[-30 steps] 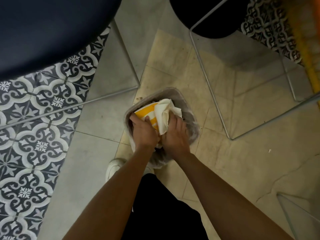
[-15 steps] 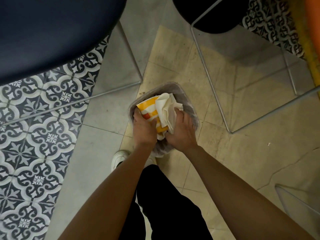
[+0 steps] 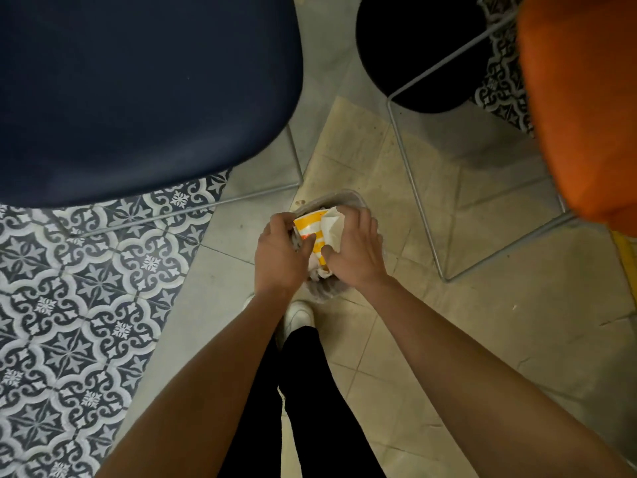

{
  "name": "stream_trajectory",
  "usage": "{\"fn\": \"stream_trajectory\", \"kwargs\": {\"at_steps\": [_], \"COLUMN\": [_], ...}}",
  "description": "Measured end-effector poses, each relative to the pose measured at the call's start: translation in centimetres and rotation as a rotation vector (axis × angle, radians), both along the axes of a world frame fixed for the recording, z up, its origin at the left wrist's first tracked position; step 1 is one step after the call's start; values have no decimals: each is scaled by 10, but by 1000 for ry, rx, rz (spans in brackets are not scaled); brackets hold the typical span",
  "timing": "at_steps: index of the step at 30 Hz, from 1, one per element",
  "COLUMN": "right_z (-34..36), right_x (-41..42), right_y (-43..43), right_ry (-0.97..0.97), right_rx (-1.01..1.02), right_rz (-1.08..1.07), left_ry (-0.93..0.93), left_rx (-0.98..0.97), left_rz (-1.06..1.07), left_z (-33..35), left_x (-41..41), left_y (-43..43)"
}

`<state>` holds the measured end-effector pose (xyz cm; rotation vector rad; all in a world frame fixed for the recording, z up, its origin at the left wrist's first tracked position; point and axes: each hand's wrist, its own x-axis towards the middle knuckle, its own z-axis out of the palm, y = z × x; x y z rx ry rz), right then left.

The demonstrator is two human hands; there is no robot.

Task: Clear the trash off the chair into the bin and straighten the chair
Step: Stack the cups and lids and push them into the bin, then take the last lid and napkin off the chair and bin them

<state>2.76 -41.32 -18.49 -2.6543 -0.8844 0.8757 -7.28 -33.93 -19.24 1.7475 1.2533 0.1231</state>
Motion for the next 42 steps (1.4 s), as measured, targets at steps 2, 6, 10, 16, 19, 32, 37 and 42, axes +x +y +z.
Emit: {"fn": "stream_trajectory", "kwargs": {"at_steps": [2,6,10,16,19,32,37,42], "right_z": [21,63,94,132,145,173,175,172], "right_x": [3,9,15,17,15,8,3,7], "right_y": [11,39,71,138,172,338,385,433], "right_ry": [-6,-67,-86,-91,-94,18,46,64], "right_rx": [27,99,159,224,211,233,249,266], "right_rz": [17,48,92,131,176,122,136,176], "left_ry": [-21,-42,-87,-97,-76,20,55,59], "left_rx": [30,86,152,245,285,289,267,257], "left_rz": [-16,1,42,126,148,165,212,254], "left_z": [22,62,98,135,147,168,168,163], "left_x": [0,0,-2,-15,-22,-43,-40,-27], "left_y": [10,37,69,134,168,334,376,416]}}
